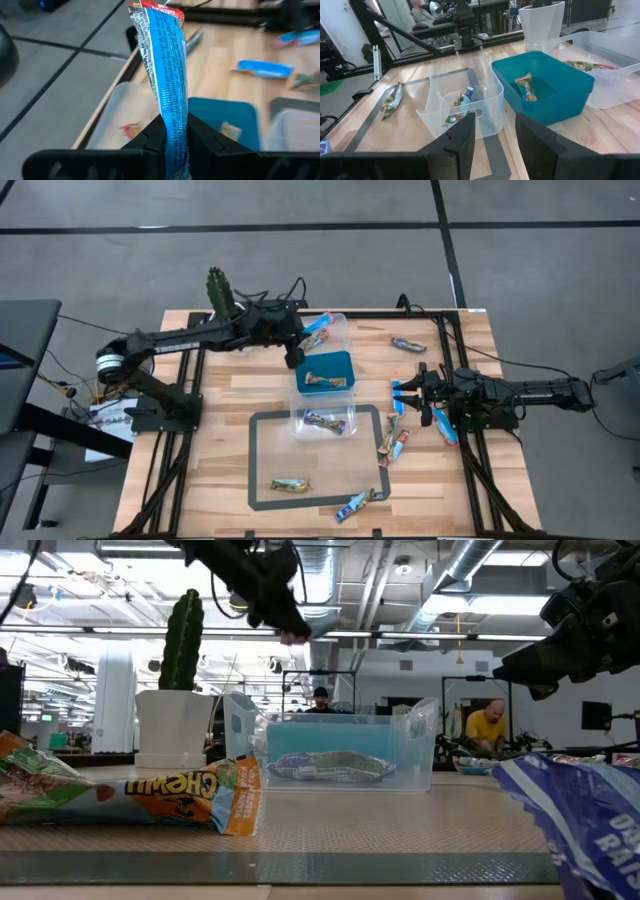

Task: Pick and place Granola Bars by type
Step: Put the red granola bar into the top transparent bin

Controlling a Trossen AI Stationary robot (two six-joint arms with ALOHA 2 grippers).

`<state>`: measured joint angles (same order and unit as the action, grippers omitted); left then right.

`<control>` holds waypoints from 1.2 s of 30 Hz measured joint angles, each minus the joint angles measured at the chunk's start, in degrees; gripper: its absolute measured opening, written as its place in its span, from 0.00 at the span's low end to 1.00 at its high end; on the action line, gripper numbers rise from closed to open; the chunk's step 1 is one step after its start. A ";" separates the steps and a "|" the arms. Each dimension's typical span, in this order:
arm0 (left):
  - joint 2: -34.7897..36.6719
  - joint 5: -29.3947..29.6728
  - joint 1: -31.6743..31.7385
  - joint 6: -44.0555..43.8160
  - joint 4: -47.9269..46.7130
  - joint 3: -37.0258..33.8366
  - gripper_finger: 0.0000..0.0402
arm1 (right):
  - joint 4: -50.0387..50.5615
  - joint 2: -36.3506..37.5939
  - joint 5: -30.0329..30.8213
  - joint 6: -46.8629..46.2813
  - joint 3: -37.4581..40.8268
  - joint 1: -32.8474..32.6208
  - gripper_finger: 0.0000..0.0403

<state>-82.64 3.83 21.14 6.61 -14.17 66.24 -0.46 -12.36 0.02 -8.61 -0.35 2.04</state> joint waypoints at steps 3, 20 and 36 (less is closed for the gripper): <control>-2.67 0.03 2.06 0.74 1.61 0.00 0.11 | -0.01 -0.02 -0.01 -0.01 0.01 0.00 0.33; -11.34 -1.66 7.76 -2.25 0.42 0.00 0.11 | -0.01 -0.01 -0.01 -0.01 -0.01 -0.01 0.33; -11.32 0.54 7.78 -1.90 -0.49 0.00 0.26 | -0.01 -0.02 -0.01 -0.01 -0.01 0.00 0.33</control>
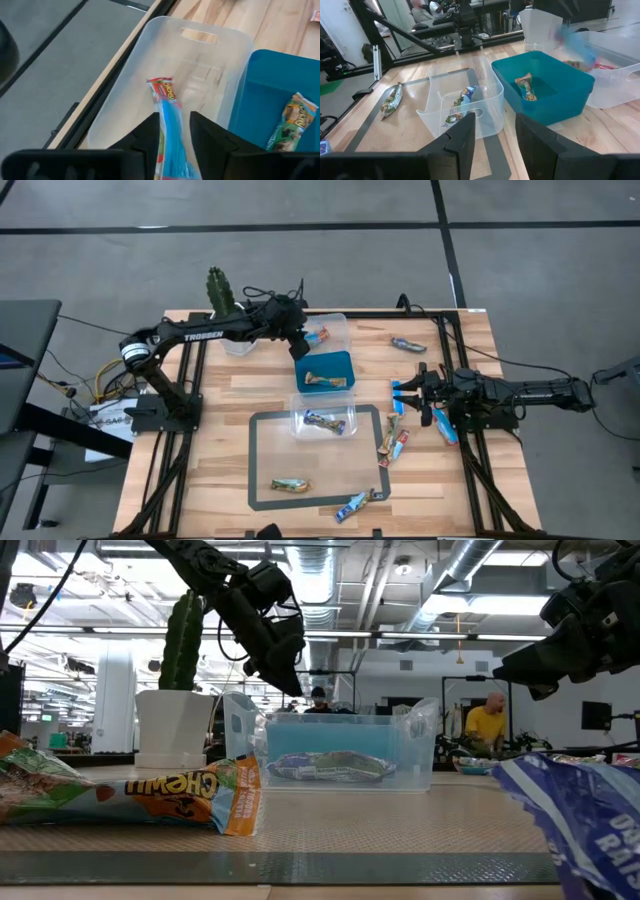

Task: Pick and place Granola Bars by type
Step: Put the red granola bar into the top transparent bin, then put the yellow granola bar into the blue bin

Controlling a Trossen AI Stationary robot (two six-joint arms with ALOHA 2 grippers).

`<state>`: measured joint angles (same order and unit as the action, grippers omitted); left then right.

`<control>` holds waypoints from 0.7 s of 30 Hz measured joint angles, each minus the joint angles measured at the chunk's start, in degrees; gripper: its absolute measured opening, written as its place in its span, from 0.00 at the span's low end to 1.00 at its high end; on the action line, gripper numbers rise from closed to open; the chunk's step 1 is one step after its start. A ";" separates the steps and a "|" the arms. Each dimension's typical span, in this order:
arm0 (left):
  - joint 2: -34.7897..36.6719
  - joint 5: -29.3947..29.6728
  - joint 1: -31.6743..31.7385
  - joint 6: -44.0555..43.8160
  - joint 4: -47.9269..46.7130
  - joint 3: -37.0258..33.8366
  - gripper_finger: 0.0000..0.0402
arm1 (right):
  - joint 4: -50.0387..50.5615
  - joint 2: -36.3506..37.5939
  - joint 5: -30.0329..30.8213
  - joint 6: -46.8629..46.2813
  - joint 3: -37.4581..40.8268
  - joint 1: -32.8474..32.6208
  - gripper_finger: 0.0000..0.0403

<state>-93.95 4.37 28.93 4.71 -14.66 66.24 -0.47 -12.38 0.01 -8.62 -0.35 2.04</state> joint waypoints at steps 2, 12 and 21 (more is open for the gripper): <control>0.02 0.11 -0.01 0.00 -0.01 0.00 0.30 | 0.00 0.00 0.00 0.00 -0.01 0.00 0.33; 0.19 0.18 -2.72 -2.16 -0.44 0.00 0.33 | 0.00 0.02 0.00 0.02 0.02 -0.02 0.33; 5.87 -2.22 -10.56 -2.58 -5.99 0.00 0.31 | 0.00 0.00 0.00 0.00 -0.01 0.00 0.33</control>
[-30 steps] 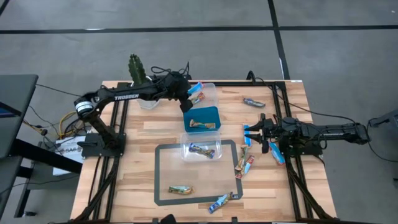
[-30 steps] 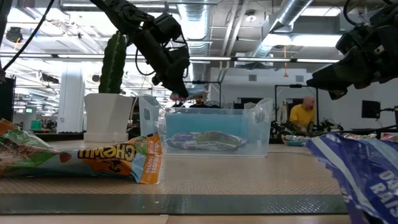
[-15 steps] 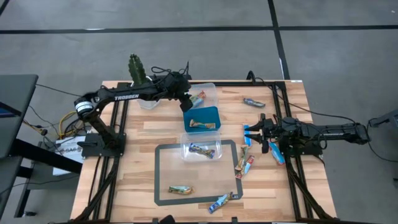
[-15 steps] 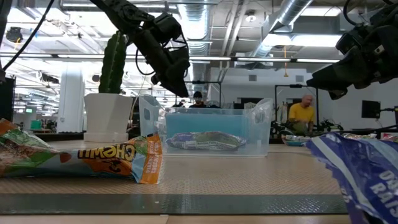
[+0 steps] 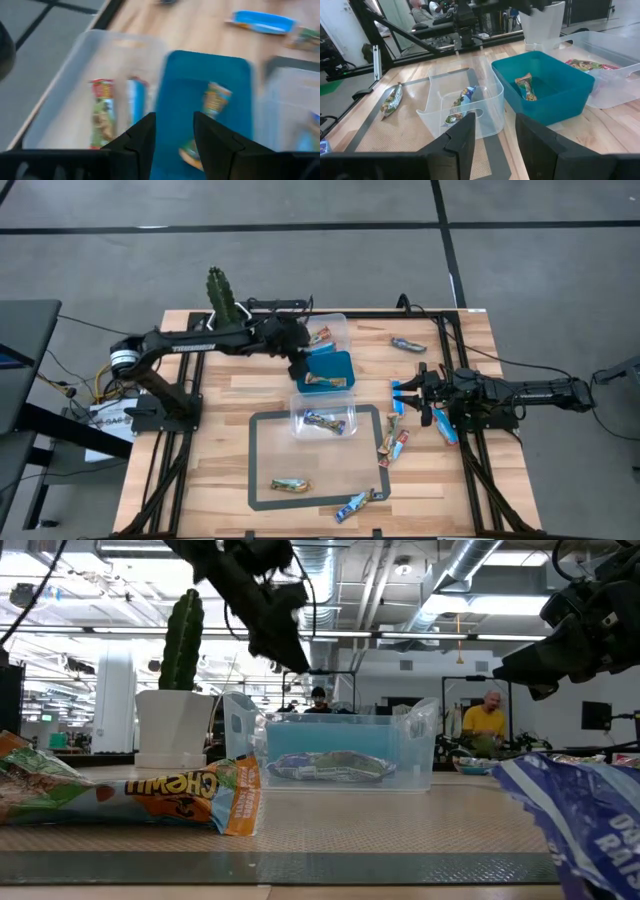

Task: Pick and place Granola Bars by type
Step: Put the yellow granola bar into the blue bin

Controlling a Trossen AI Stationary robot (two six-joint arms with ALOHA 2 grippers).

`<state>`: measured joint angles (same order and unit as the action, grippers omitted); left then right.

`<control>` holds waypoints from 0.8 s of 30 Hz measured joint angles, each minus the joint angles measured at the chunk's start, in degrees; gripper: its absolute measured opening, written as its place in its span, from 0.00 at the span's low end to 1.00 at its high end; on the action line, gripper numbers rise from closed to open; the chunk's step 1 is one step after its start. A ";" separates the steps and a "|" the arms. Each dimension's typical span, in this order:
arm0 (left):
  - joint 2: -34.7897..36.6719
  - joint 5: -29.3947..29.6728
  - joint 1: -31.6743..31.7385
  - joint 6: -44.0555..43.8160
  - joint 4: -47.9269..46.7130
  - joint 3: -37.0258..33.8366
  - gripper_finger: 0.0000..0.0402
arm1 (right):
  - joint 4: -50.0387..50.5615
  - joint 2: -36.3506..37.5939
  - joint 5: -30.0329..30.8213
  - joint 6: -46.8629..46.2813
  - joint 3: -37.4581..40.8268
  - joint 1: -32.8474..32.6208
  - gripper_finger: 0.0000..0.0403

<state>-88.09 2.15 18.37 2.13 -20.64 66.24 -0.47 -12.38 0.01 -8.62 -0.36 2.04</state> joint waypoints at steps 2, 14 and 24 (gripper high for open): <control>1.85 0.00 -2.53 0.06 -2.55 0.02 0.31 | 0.00 0.01 0.01 0.01 0.01 0.00 0.33; 6.72 -4.39 -20.31 -1.33 -15.36 0.02 0.30 | 0.00 0.00 0.00 0.00 0.01 -0.02 0.33; 6.48 -7.41 -33.25 -7.78 -20.59 0.02 0.30 | 0.01 0.01 0.00 0.00 0.01 0.00 0.33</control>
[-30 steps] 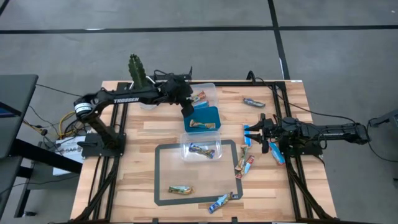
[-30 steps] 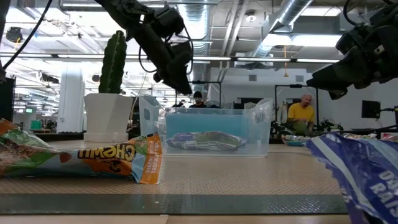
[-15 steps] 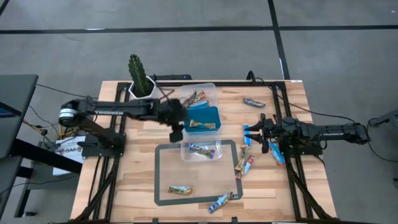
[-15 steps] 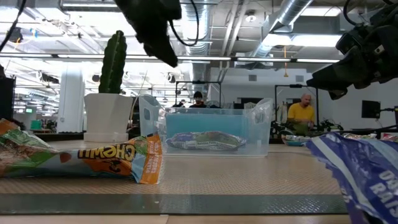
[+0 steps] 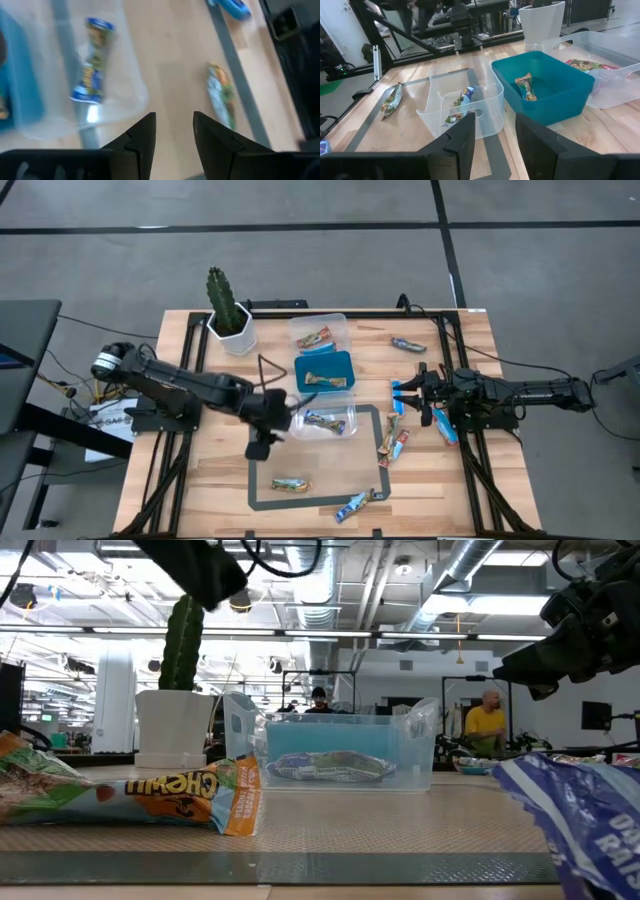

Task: Pick and place Granola Bars by type
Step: Put the yellow granola bar into the blue bin

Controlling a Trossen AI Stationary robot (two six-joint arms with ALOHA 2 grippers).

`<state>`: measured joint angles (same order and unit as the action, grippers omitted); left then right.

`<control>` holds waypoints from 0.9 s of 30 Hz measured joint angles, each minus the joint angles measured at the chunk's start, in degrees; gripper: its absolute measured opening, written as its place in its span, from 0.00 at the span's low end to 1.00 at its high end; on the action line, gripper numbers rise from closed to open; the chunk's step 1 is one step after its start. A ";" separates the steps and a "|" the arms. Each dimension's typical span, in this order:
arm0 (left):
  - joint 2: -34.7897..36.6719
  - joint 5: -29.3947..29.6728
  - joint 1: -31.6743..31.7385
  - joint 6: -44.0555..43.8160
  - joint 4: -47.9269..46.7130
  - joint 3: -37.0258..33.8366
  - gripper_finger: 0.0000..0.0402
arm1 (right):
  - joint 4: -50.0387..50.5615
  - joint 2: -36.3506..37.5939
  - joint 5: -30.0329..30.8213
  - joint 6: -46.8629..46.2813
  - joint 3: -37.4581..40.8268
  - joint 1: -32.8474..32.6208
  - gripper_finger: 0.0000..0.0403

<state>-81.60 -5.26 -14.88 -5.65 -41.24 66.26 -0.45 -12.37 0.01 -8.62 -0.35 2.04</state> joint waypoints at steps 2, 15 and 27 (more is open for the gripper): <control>-0.20 0.02 -2.50 -1.58 -0.72 -0.01 0.30 | -0.01 -0.01 0.00 0.00 -0.01 0.00 0.33; -0.17 1.58 -15.63 -10.33 -0.10 -0.02 0.30 | -0.02 0.01 0.02 0.00 -0.01 0.01 0.33; -4.38 7.61 -16.57 -17.14 0.50 -0.04 0.30 | 0.00 -0.01 0.00 0.02 -0.01 0.01 0.33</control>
<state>-85.99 2.35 -31.45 -22.79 -40.73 66.22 -0.46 -12.38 0.01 -8.60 -0.36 2.04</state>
